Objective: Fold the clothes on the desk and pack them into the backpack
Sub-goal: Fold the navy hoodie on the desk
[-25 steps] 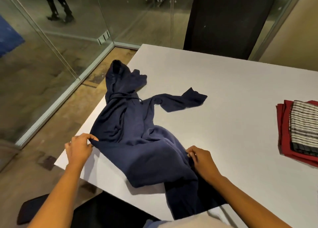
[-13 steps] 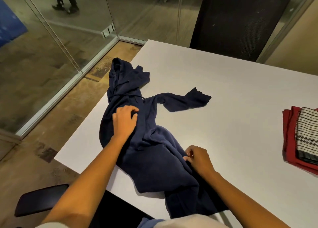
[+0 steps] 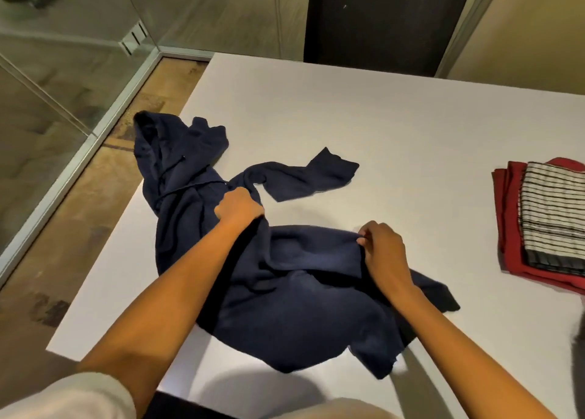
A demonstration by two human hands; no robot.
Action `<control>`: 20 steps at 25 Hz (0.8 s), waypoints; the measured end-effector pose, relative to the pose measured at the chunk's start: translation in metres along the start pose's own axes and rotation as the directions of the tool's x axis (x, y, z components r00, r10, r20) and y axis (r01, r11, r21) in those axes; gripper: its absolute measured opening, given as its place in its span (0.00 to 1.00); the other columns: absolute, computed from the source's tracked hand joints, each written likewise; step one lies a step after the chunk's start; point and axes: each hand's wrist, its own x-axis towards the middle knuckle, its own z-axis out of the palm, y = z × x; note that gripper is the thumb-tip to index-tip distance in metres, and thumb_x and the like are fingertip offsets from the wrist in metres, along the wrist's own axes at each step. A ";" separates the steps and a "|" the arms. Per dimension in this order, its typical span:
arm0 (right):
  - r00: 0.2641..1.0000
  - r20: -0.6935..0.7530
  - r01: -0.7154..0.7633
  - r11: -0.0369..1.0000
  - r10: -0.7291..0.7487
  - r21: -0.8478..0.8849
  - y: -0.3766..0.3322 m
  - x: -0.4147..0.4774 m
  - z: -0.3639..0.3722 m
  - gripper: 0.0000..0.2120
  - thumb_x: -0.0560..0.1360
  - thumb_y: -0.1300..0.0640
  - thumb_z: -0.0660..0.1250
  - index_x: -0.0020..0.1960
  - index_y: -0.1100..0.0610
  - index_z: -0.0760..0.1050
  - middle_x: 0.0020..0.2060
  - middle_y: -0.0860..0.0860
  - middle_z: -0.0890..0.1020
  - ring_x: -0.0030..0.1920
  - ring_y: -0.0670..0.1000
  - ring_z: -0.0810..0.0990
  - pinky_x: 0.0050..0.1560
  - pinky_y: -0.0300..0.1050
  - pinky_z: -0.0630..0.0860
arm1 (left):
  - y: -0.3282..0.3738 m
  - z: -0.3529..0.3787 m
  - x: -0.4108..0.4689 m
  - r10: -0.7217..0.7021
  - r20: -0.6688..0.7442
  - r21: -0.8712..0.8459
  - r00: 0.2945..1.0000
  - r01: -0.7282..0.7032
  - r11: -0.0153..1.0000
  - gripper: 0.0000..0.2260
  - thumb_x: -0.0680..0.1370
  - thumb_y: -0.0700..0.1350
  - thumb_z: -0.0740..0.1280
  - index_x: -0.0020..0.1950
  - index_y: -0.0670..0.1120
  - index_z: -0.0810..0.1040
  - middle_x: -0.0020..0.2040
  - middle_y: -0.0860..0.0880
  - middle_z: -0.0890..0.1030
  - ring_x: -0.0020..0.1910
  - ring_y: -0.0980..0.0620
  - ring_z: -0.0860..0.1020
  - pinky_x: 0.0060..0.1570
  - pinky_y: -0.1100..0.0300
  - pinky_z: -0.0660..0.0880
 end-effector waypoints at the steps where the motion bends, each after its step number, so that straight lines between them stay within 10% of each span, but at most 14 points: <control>1: 0.998 -0.067 -0.013 1.000 0.012 -0.021 0.004 0.014 -0.008 0.05 0.78 0.66 0.60 0.47 0.61 0.74 0.43 0.55 0.77 0.41 0.54 0.73 0.40 0.47 0.68 | 0.006 -0.010 0.010 -0.005 -0.022 -0.257 1.000 -0.001 0.966 0.08 0.76 0.45 0.67 0.43 0.42 0.71 0.36 0.47 0.72 0.36 0.47 0.73 0.36 0.57 0.71; 3: 0.978 -0.202 -0.062 0.997 0.051 -0.048 0.014 0.042 -0.027 0.06 0.78 0.67 0.59 0.48 0.62 0.74 0.44 0.57 0.76 0.43 0.56 0.73 0.42 0.49 0.70 | 0.016 -0.027 0.032 -0.022 -0.065 -0.787 0.998 -0.037 0.616 0.09 0.77 0.43 0.67 0.40 0.41 0.74 0.34 0.46 0.75 0.36 0.48 0.76 0.30 0.62 0.75; 6: 0.939 -0.326 -0.117 0.993 0.113 0.006 0.033 0.071 -0.049 0.09 0.79 0.67 0.57 0.54 0.60 0.75 0.51 0.55 0.74 0.50 0.54 0.72 0.48 0.39 0.66 | 0.028 -0.034 0.046 0.148 -0.028 -0.991 0.989 -0.047 0.127 0.07 0.79 0.41 0.66 0.54 0.39 0.78 0.47 0.46 0.80 0.48 0.50 0.80 0.47 0.61 0.79; 11: 0.926 -0.304 0.158 0.961 -0.224 -0.227 0.052 0.051 -0.044 0.08 0.79 0.61 0.64 0.57 0.61 0.77 0.54 0.58 0.76 0.55 0.58 0.72 0.55 0.45 0.68 | 0.021 0.025 0.025 0.429 -0.178 -0.464 0.886 -0.459 0.757 0.24 0.81 0.51 0.62 0.76 0.49 0.63 0.75 0.51 0.64 0.73 0.51 0.64 0.73 0.53 0.58; 14: 0.942 -0.106 0.260 0.893 -0.318 -0.368 0.059 0.017 -0.022 0.10 0.77 0.58 0.68 0.57 0.60 0.76 0.53 0.57 0.77 0.48 0.59 0.75 0.46 0.51 0.72 | 0.002 0.064 0.003 0.617 -0.306 0.050 0.725 -0.635 0.771 0.30 0.77 0.50 0.67 0.77 0.50 0.60 0.78 0.49 0.57 0.75 0.48 0.59 0.74 0.42 0.51; 20: 0.985 0.121 0.172 0.807 -0.125 -0.565 0.053 -0.063 0.022 0.27 0.58 0.64 0.78 0.56 0.62 0.79 0.44 0.57 0.80 0.35 0.60 0.77 0.32 0.50 0.73 | -0.050 0.080 -0.012 0.600 -0.309 0.364 0.738 -0.491 0.792 0.39 0.69 0.35 0.72 0.77 0.53 0.61 0.75 0.44 0.63 0.72 0.43 0.65 0.72 0.39 0.54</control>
